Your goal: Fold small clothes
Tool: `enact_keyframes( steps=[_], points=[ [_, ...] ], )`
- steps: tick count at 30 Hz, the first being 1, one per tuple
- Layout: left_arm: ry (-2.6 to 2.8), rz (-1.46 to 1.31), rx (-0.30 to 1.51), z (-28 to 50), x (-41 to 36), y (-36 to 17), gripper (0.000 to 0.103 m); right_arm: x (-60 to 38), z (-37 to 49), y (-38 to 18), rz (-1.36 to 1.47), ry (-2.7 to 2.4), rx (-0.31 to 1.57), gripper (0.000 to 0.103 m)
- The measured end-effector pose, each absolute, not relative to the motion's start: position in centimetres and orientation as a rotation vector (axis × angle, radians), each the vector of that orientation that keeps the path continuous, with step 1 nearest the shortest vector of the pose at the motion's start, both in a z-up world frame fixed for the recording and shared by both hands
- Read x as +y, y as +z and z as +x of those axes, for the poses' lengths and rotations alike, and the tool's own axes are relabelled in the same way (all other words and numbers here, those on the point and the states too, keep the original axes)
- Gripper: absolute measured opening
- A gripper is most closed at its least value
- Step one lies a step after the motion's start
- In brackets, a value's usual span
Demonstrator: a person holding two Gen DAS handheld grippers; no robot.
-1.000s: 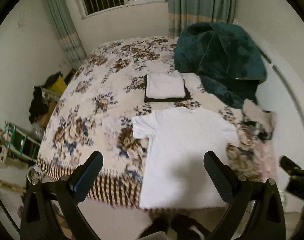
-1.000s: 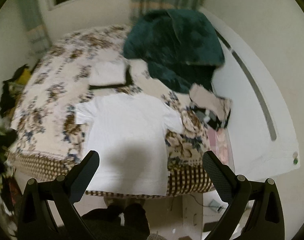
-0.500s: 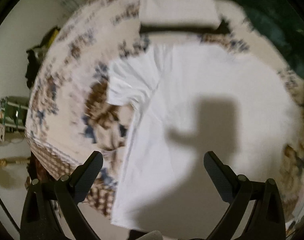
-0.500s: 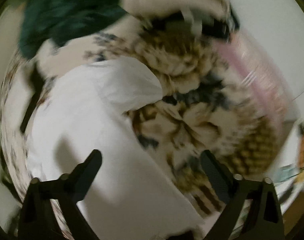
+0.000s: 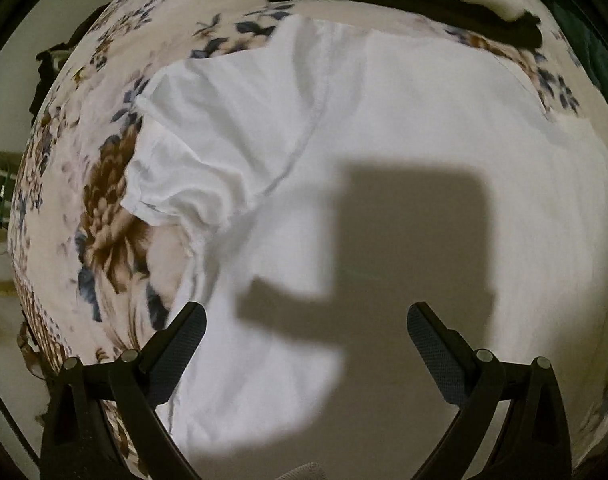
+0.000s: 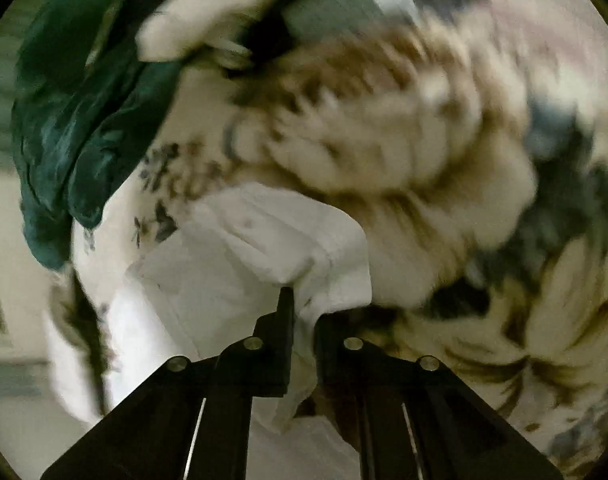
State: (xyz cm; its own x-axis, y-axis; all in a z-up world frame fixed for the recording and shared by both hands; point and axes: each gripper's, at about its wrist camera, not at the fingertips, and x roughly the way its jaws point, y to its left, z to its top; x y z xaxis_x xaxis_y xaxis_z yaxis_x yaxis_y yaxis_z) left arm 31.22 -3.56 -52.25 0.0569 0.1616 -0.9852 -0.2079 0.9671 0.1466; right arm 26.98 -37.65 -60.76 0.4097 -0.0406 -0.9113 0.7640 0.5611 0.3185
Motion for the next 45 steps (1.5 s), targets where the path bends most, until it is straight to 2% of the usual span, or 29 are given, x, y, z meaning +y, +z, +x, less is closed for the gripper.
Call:
enact_keyframes(
  steps=[3, 5, 7, 9, 11, 13, 15, 17, 18, 19, 23, 24, 25, 29, 32, 35, 38, 39, 40, 41, 42, 43, 45],
  points=[
    [0.294, -0.028, 1.443, 30.8, -2.2, -51.1, 0.103, -29.4, 32.0, -57.0, 0.358, -0.463, 1.045, 0.009],
    [0.314, -0.013, 1.414, 30.1, -0.8, -50.3, 0.103, -21.7, 34.2, -56.4, 0.034, -0.332, 1.04, 0.008],
    [0.332, 0.001, 1.391, 29.4, 0.5, -49.9, 0.103, -14.0, 34.4, -57.8, -0.261, -0.212, 1.028, 0.008],
    [0.348, 0.02, 1.39, 28.8, 1.9, -50.2, 0.103, -9.0, 33.9, -59.6, -0.42, -0.132, 1.019, 0.008],
    [0.353, 0.025, 1.414, 28.7, 2.9, -51.0, 0.103, -5.0, 33.3, -62.5, -0.531, -0.052, 1.089, 0.008],
    [0.362, 0.013, 1.437, 28.1, 4.2, -51.7, 0.103, -3.1, 32.3, -64.6, -0.542, 0.028, 1.196, 0.016],
    [0.375, 0.001, 1.448, 27.7, 5.6, -52.3, 0.103, -2.2, 31.0, -64.7, -0.54, 0.059, 1.219, 0.016],
    [0.386, -0.017, 1.456, 27.3, 6.8, -52.6, 0.103, -2.3, 30.2, -63.8, -0.476, 0.111, 1.246, 0.03],
    [0.398, -0.039, 1.464, 27.1, 7.8, -52.8, 0.103, -3.2, 29.5, -63.0, -0.417, 0.132, 1.259, 0.045],
    [0.406, -0.055, 1.468, 26.9, 8.4, -52.8, 0.103, -4.1, 29.2, -62.2, -0.346, 0.142, 1.264, 0.054],
    [0.456, -0.181, 1.481, 26.5, 12.0, -53.2, 0.103, -9.0, 31.0, -59.9, 0.008, 0.045, 1.257, 0.057],
    [0.465, -0.213, 1.477, 26.5, 12.6, -53.4, 0.103, -10.1, 32.1, -60.2, 0.072, 0.001, 1.262, 0.065],
    [0.475, -0.252, 1.473, 26.7, 13.4, -53.6, 0.103, -10.5, 33.0, -61.0, 0.109, -0.037, 1.28, 0.067],
    [0.473, -0.427, 1.447, 27.4, 16.0, -54.6, 0.103, -9.2, 35.5, -65.0, 0.099, -0.005, 1.418, 0.067],
    [0.389, -0.665, 1.405, 28.3, 17.5, -55.3, 0.103, -7.3, 34.0, -64.4, 0.059, 0.052, 1.394, 0.068],
    [0.279, -1.029, 1.357, 29.3, 18.8, -57.2, 0.103, -7.7, 32.0, -63.7, 0.065, -0.004, 1.367, 0.068],
    [0.292, -1.194, 1.281, 30.3, 19.5, -58.1, 0.102, -9.9, 29.9, -63.7, 0.117, -0.16, 1.341, 0.068],
    [0.304, -1.201, 1.243, 30.9, 19.9, -58.0, 0.093, -10.6, 29.3, -63.9, 0.143, -0.196, 1.346, 0.068],
    [0.316, -1.184, 1.21, 31.6, 19.9, -57.6, 0.066, -11.6, 28.6, -64.2, 0.163, -0.245, 1.354, 0.068],
    [0.32, -1.164, 1.201, 32.2, 19.8, -57.3, 0.047, -12.6, 28.0, -64.3, 0.176, -0.279, 1.36, 0.068],
    [0.303, -1.16, 1.186, 32.8, 19.8, -57.1, 0.009, -13.1, 27.7, -64.5, 0.187, -0.299, 1.365, 0.068],
    [0.285, -1.14, 1.18, 33.3, 19.7, -56.8, 0.003, -14.2, 27.8, -64.5, 0.2, -0.323, 1.372, 0.068],
    [0.253, -1.044, 1.154, 34.1, 19.1, -55.5, 0.003, -15.8, 27.7, -64.9, 0.236, -0.349, 1.386, 0.068]
  ],
)
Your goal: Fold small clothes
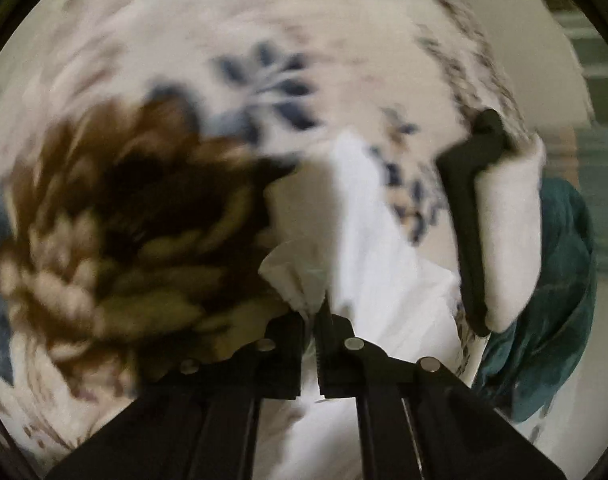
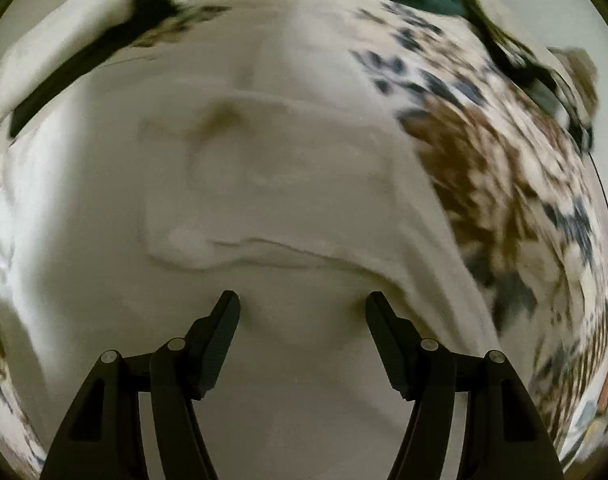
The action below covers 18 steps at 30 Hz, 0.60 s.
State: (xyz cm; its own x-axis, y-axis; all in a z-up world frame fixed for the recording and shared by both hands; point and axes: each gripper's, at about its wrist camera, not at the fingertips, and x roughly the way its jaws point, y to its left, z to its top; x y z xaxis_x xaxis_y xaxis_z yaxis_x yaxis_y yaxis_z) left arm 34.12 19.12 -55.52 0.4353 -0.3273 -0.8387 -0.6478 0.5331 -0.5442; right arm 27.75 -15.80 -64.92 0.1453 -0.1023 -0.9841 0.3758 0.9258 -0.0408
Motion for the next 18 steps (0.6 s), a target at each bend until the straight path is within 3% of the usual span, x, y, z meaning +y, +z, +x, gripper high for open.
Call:
enact_keyframes(
  steps=[6, 13, 17, 18],
  points=[
    [0.007, -0.505, 1.099, 34.9, 9.6, -48.7, 0.003, -18.6, 27.0, -65.5, 0.321, -0.376, 1.371, 0.068],
    [-0.305, -0.184, 1.368, 32.5, -3.8, -51.9, 0.007, -22.4, 27.0, -65.4, 0.364, -0.407, 1.379, 0.068],
    [-0.316, -0.21, 1.391, 30.5, -3.3, -50.9, 0.03, -23.5, 25.9, -64.5, 0.387, -0.38, 1.386, 0.068],
    [-0.302, -0.222, 1.385, 30.5, -2.4, -50.3, 0.049, -23.5, 25.9, -64.0, 0.401, -0.371, 1.385, 0.068]
  ],
)
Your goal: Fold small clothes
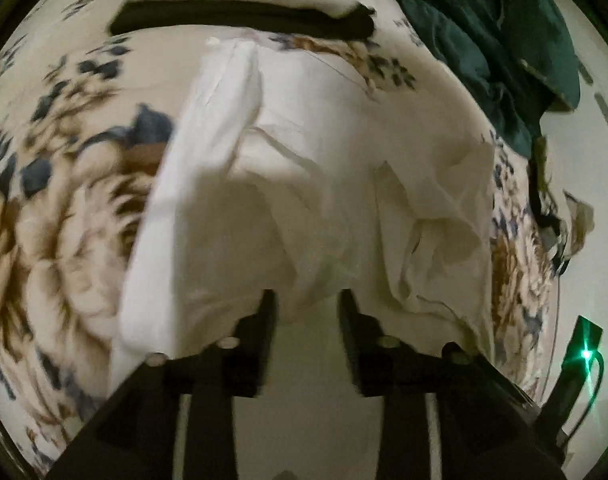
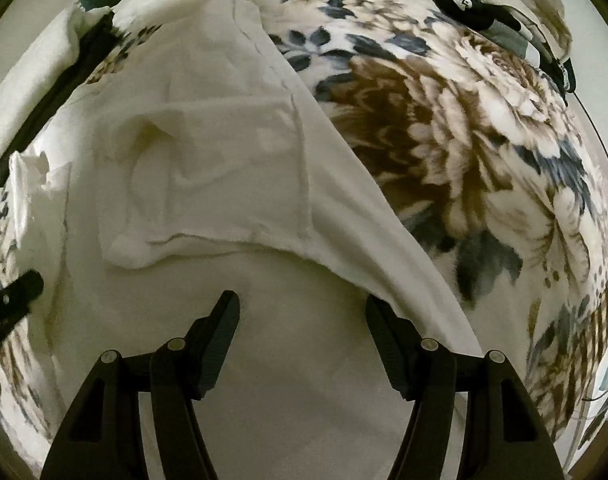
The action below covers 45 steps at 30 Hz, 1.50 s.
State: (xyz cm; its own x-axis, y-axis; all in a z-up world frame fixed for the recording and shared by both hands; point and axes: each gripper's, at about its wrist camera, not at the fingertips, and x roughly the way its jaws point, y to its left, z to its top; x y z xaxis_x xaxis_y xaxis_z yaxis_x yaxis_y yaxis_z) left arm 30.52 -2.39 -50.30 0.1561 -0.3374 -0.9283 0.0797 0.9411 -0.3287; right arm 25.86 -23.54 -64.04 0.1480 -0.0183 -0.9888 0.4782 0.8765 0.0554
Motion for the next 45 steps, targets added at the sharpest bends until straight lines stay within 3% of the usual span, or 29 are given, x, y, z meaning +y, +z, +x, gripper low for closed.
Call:
enact_keyframes(
  steps=[1, 3, 8, 15, 17, 18, 19, 24, 29, 31, 34, 37, 43, 45],
  points=[
    [-0.278, -0.225, 1.377, 30.7, -1.4, -50.0, 0.078, -24.3, 26.2, -63.7, 0.434, -0.352, 1.389, 0.068],
    [-0.215, -0.234, 1.343, 31.0, 1.8, -49.1, 0.09, -24.2, 26.4, -63.3, 0.538, -0.277, 1.396, 0.068],
    [0.04, -0.067, 1.276, 33.2, 8.1, -49.7, 0.09, -21.8, 31.0, -62.6, 0.694, -0.067, 1.371, 0.068],
    [0.133, -0.064, 1.25, 34.9, 11.2, -50.3, 0.09, -10.7, 40.4, -63.2, 0.414, 0.228, 1.413, 0.068],
    [0.129, -0.066, 1.257, 35.1, 10.9, -50.4, 0.09, -9.2, 41.6, -63.5, 0.249, 0.176, 1.42, 0.051],
    [0.129, -0.069, 1.262, 35.3, 10.7, -50.5, 0.09, -9.6, 41.9, -63.7, 0.208, 0.117, 1.422, 0.033],
    [0.128, -0.073, 1.266, 35.9, 10.2, -50.6, 0.09, -11.0, 41.7, -63.6, 0.204, 0.041, 1.428, 0.031],
    [0.079, -0.088, 1.274, 37.5, 8.0, -51.0, 0.09, -18.8, 39.0, -62.1, 0.381, -0.164, 1.455, 0.032],
    [0.049, -0.048, 1.293, 39.3, 5.7, -52.1, 0.09, -19.3, 38.4, -59.1, 0.467, -0.019, 1.363, 0.05],
    [0.025, -0.041, 1.303, 40.2, 4.8, -52.5, 0.09, -17.6, 38.4, -59.1, 0.418, 0.069, 1.357, 0.051],
    [0.024, 0.001, 1.331, 41.5, 3.9, -54.1, 0.09, -15.3, 37.6, -61.3, 0.242, 0.071, 1.514, 0.051],
    [0.043, 0.026, 1.365, 42.9, 4.2, -55.7, 0.09, -17.7, 34.0, -61.7, 0.153, -0.008, 1.547, 0.051],
    [0.05, 0.0, 1.331, 42.6, 5.6, -54.3, 0.09, -23.8, 29.1, -56.4, 0.312, -0.021, 1.528, 0.051],
    [0.04, -0.012, 1.302, 41.0, 5.6, -52.6, 0.09, -26.0, 27.7, -53.9, 0.37, -0.025, 1.513, 0.059]
  ],
)
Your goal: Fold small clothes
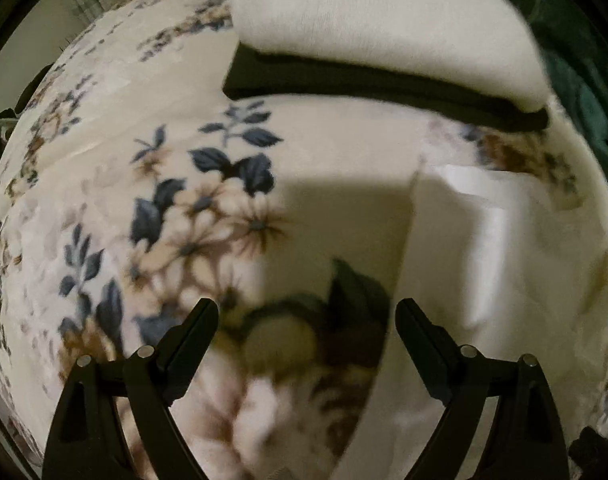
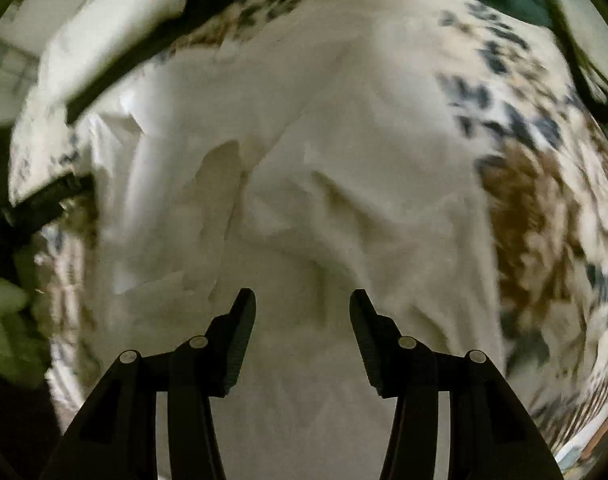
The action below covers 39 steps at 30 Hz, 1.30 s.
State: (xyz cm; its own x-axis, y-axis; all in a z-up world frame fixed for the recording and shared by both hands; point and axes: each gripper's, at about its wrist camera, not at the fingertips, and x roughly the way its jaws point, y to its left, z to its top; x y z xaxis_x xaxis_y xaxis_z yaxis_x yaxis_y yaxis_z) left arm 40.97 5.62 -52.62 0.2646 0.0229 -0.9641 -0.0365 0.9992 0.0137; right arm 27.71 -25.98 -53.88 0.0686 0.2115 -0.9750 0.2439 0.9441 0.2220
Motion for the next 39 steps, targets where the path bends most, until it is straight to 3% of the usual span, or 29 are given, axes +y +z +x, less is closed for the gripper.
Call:
enact_keyframes(
  steps=[6, 15, 17, 18, 19, 24, 26, 29, 30, 31, 36, 39],
  points=[
    [-0.009, -0.026, 1.25, 33.7, 3.4, -47.4, 0.09, -33.0, 25.9, -48.1, 0.532, -0.053, 1.548, 0.061],
    [-0.096, -0.04, 1.411, 20.3, -7.3, -45.7, 0.09, -43.0, 23.9, -45.6, 0.369, 0.002, 1.678, 0.061],
    [-0.112, -0.059, 1.466, 17.5, -10.3, -46.3, 0.09, -44.8, 24.9, -45.7, 0.308, 0.037, 1.677, 0.053],
    [-0.125, -0.075, 1.508, 15.4, -12.6, -47.1, 0.09, -45.8, 25.4, -45.8, 0.278, 0.059, 1.681, 0.038],
    [-0.131, -0.085, 1.54, 14.1, -14.2, -47.6, 0.09, -46.6, 26.2, -46.3, 0.246, 0.097, 1.692, 0.036],
    [-0.229, -0.214, 1.7, 8.0, -22.8, -51.5, 0.09, -49.0, 30.3, -49.2, 0.201, 0.221, 1.723, 0.041],
    [-0.247, -0.204, 1.711, 6.1, -26.1, -52.8, 0.09, -48.7, 32.8, -51.4, 0.227, 0.285, 1.716, 0.049],
    [-0.225, -0.153, 1.716, 4.3, -29.1, -54.9, 0.09, -47.2, 36.9, -54.1, 0.28, 0.384, 1.683, 0.05],
    [-0.216, -0.147, 1.708, 4.0, -29.8, -55.6, 0.084, -46.6, 38.0, -54.8, 0.29, 0.399, 1.671, 0.05],
    [-0.21, -0.141, 1.699, 3.7, -30.2, -56.0, 0.065, -45.5, 39.9, -55.9, 0.308, 0.43, 1.65, 0.05],
    [-0.181, -0.121, 1.616, 3.7, -29.5, -55.8, 0.002, -41.1, 46.3, -60.8, 0.413, 0.483, 1.642, 0.05],
    [-0.155, -0.167, 1.58, 3.7, -27.5, -54.6, 0.002, -39.5, 48.6, -64.0, 0.514, 0.453, 1.691, 0.05]
  ],
)
